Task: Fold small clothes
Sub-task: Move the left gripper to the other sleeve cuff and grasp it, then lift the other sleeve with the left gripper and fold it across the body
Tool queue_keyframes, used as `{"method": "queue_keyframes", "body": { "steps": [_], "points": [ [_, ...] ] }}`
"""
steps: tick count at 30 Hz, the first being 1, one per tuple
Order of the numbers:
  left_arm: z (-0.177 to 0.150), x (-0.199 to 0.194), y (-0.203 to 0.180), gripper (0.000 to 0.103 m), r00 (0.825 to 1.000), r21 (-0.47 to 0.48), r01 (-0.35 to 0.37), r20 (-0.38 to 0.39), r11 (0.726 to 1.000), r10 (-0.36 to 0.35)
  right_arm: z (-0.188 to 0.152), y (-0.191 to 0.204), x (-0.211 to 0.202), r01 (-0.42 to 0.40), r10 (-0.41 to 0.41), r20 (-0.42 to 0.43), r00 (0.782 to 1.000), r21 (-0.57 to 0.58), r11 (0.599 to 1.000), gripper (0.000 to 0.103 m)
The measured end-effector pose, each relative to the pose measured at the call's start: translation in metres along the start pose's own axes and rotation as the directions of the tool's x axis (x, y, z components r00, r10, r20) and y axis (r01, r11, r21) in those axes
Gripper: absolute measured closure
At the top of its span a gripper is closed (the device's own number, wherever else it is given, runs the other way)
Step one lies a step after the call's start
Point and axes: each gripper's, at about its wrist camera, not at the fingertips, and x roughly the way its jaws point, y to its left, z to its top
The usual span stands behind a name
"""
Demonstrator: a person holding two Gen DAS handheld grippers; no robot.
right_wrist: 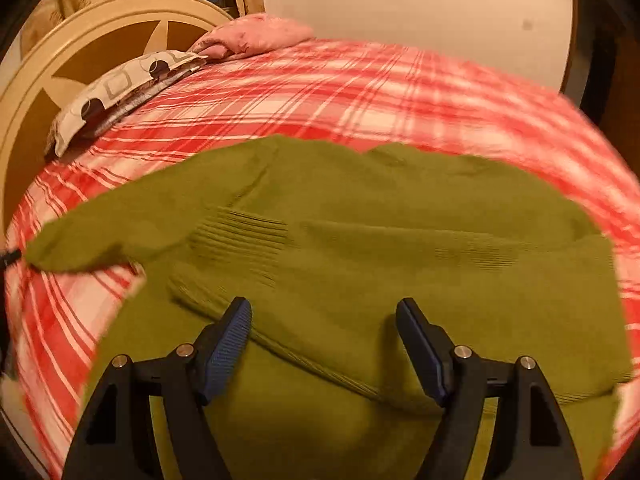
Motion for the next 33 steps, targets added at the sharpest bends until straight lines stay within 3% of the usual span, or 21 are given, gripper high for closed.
{"method": "queue_keyframes", "body": {
  "steps": [2,5,8,18,24,26,28,33],
  "points": [
    [0.0,0.012,0.014,0.027,1.0,-0.028,-0.01,-0.016,1.0,0.009,0.0,0.017,0.013,-0.058,0.057,-0.05,0.997,-0.019,0.998,0.027],
    [0.0,0.029,0.026,0.027,0.999,-0.077,0.017,-0.032,0.997,-0.02,-0.007,0.046,0.011,-0.104,0.098,-0.05,0.994,-0.121,0.987,0.028],
    [0.002,0.044,0.022,0.027,0.996,-0.099,0.065,-0.049,0.993,-0.07,-0.016,0.067,0.002,-0.076,0.072,-0.026,0.997,-0.231,0.97,0.028],
    [0.013,0.053,-0.002,0.031,0.991,-0.073,0.122,-0.048,0.99,-0.125,-0.037,0.048,-0.052,-0.052,0.061,0.052,0.997,-0.169,0.984,0.028],
    [0.01,0.049,0.0,0.062,0.991,-0.07,0.125,-0.047,0.99,-0.128,-0.047,0.057,-0.071,-0.065,0.08,0.079,0.994,-0.172,0.983,0.028],
    [0.01,0.049,0.001,0.081,0.988,-0.075,0.139,-0.05,0.987,-0.143,-0.05,0.062,-0.075,-0.067,0.084,0.086,0.993,-0.186,0.98,0.028],
    [0.011,0.049,0.005,0.093,0.985,-0.093,0.157,-0.05,0.983,-0.162,-0.053,0.066,-0.076,-0.073,0.091,0.086,0.992,-0.195,0.978,0.028],
    [0.013,0.045,0.01,0.096,0.98,-0.134,0.19,-0.027,0.973,-0.195,-0.063,0.072,-0.073,-0.059,0.076,0.069,0.995,-0.217,0.974,0.027]
  ]
}}
